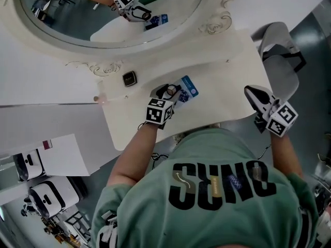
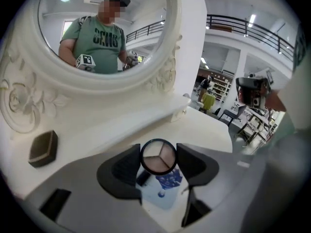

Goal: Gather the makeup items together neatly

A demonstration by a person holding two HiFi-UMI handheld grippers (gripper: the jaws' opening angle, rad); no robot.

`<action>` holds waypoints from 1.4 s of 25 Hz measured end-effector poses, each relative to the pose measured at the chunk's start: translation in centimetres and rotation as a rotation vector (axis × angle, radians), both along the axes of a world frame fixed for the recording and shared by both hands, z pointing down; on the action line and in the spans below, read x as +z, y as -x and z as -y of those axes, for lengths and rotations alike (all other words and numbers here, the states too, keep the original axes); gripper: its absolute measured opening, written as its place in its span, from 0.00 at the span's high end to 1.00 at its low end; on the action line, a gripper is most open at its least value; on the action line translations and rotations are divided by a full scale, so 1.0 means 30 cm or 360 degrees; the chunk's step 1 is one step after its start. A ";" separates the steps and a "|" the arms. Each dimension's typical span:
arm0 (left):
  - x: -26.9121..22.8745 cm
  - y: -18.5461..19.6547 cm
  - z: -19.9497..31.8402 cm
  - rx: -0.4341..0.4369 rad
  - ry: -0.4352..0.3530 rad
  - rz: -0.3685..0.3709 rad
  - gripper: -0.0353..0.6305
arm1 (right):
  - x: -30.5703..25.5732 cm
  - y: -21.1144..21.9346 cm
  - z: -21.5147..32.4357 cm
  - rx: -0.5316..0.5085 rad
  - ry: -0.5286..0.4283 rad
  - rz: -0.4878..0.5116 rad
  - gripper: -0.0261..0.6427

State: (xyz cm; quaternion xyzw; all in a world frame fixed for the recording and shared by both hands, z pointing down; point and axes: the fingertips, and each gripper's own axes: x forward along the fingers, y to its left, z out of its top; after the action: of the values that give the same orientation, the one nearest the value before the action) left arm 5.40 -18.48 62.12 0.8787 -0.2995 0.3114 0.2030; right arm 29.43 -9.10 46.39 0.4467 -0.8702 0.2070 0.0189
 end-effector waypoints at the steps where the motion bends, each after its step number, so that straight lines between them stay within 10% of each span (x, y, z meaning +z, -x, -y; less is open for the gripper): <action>1: -0.041 0.018 0.045 -0.0010 -0.0050 0.0004 0.59 | -0.007 0.014 0.010 -0.0008 -0.0009 0.0001 0.97; 7: -0.142 0.129 0.305 -0.0126 -0.0201 0.0096 0.59 | -0.028 0.072 0.036 -0.0025 -0.0034 -0.0015 0.97; 25: 0.023 0.186 0.426 -0.0131 -0.0049 0.0305 0.59 | -0.025 0.022 -0.009 0.0056 0.0020 -0.0063 0.97; 35: -0.273 0.178 0.335 -0.0189 -0.0299 -0.0087 0.59 | -0.090 0.060 -0.010 -0.0012 -0.0037 -0.0097 0.97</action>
State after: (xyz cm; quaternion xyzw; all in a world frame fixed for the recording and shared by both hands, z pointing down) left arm 0.05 -28.53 53.93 0.8827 -0.3735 0.2453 0.1458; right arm 27.65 -8.80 43.69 0.4496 -0.8732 0.1832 0.0410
